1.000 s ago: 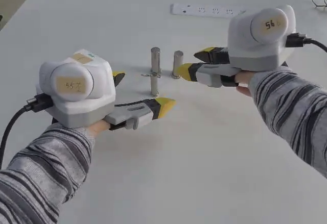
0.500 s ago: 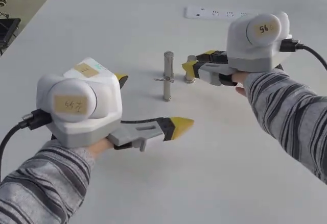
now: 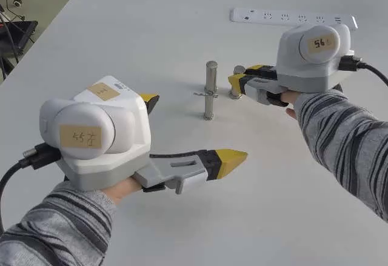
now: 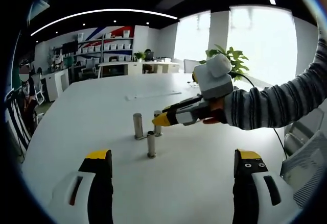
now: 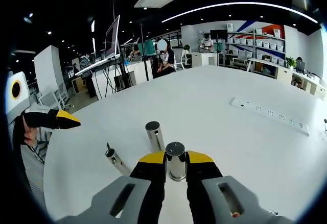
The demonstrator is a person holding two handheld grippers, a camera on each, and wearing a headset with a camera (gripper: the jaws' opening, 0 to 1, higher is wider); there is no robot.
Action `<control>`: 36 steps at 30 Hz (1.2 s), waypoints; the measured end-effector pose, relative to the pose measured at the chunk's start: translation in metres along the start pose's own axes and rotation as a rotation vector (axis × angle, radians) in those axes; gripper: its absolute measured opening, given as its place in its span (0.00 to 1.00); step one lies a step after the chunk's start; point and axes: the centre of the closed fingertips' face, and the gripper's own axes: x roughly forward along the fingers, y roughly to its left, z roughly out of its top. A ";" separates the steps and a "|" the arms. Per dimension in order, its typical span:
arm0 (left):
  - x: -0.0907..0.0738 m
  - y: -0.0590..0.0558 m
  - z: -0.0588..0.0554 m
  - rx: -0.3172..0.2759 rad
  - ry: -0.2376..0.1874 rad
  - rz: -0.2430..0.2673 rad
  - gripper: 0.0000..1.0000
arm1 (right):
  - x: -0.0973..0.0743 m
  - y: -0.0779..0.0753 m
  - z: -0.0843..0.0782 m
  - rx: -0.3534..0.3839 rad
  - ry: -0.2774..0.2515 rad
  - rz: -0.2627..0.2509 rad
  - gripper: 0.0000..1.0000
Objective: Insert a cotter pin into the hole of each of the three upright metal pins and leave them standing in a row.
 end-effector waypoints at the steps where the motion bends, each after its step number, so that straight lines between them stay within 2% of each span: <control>1: -0.001 -0.001 -0.001 0.012 0.006 0.001 0.99 | 0.000 0.000 0.000 0.002 -0.002 0.000 0.09; 4: -0.003 0.000 -0.006 0.060 0.041 0.009 0.99 | -0.002 0.002 0.000 -0.029 -0.008 -0.005 0.09; 6: -0.004 0.001 -0.007 0.064 0.044 0.013 0.99 | -0.002 0.002 0.000 -0.031 -0.003 -0.017 0.08; 14: -0.009 0.010 0.000 0.041 0.017 0.047 0.99 | -0.005 0.005 -0.001 -0.070 0.026 -0.051 0.08; 18: -0.012 0.012 0.001 0.042 0.012 0.056 0.98 | -0.010 -0.001 0.000 -0.071 0.025 -0.078 0.08; 24: -0.016 0.010 0.000 0.052 0.021 0.050 0.98 | -0.026 -0.005 -0.003 -0.060 0.023 -0.119 0.08; 30: -0.019 0.004 0.000 0.056 0.021 0.038 0.97 | -0.045 -0.002 -0.012 -0.047 0.033 -0.143 0.08; 36: -0.021 -0.002 0.001 0.060 0.020 0.029 0.97 | -0.065 0.010 -0.020 -0.043 0.040 -0.160 0.08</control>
